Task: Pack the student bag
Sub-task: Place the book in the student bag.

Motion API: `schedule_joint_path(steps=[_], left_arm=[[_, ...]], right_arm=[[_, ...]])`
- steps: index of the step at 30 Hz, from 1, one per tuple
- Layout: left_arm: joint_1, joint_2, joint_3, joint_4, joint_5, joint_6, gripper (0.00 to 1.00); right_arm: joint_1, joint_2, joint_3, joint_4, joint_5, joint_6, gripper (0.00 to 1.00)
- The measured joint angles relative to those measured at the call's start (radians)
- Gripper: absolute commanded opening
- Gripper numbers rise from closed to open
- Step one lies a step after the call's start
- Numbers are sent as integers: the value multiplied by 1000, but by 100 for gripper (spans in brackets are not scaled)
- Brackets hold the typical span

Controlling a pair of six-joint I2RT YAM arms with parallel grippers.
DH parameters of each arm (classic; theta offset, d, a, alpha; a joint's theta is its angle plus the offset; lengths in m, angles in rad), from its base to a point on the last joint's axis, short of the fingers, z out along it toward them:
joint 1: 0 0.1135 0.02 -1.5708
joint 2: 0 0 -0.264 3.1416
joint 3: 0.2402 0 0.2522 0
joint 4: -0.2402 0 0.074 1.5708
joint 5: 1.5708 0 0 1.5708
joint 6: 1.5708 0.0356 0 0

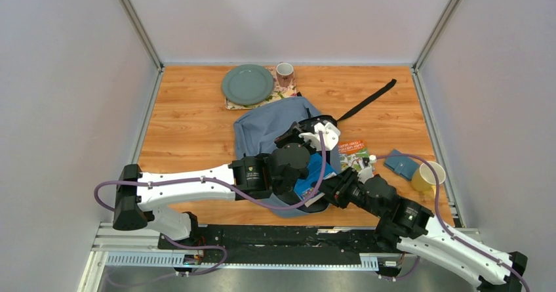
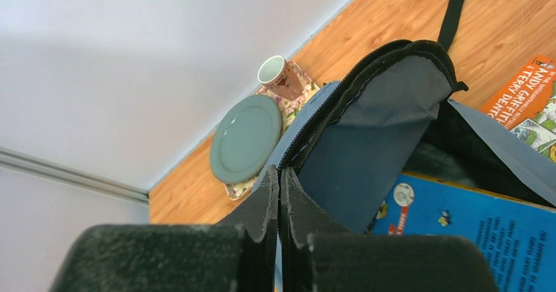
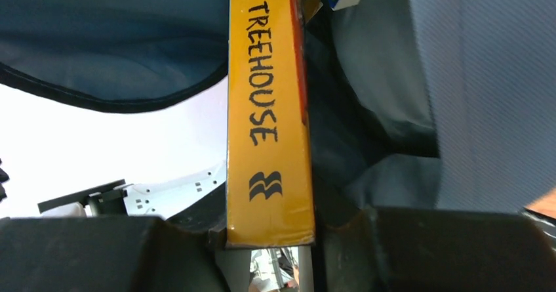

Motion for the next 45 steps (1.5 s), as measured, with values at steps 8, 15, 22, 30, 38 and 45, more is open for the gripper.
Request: schedule_joint_path(steps=[8, 15, 22, 30, 38, 45], left_arm=[[-3, -44, -25, -33, 4, -66, 0], [-5, -118, -74, -60, 43, -163, 0], [-6, -165, -90, -125, 116, -274, 0], [-6, -270, -128, -179, 173, -367, 0], [-6, -277, -129, -219, 198, -411, 0], [-6, -277, -129, -236, 204, -426, 0]], right_arm=[[0, 237, 2, 198, 68, 46, 0], [-5, 503, 61, 348, 127, 74, 0], [-26, 794, 193, 459, 137, 83, 8], [-28, 980, 203, 562, 170, 133, 34], [-31, 1036, 209, 526, 151, 86, 64], [-48, 1024, 210, 493, 72, -17, 73]])
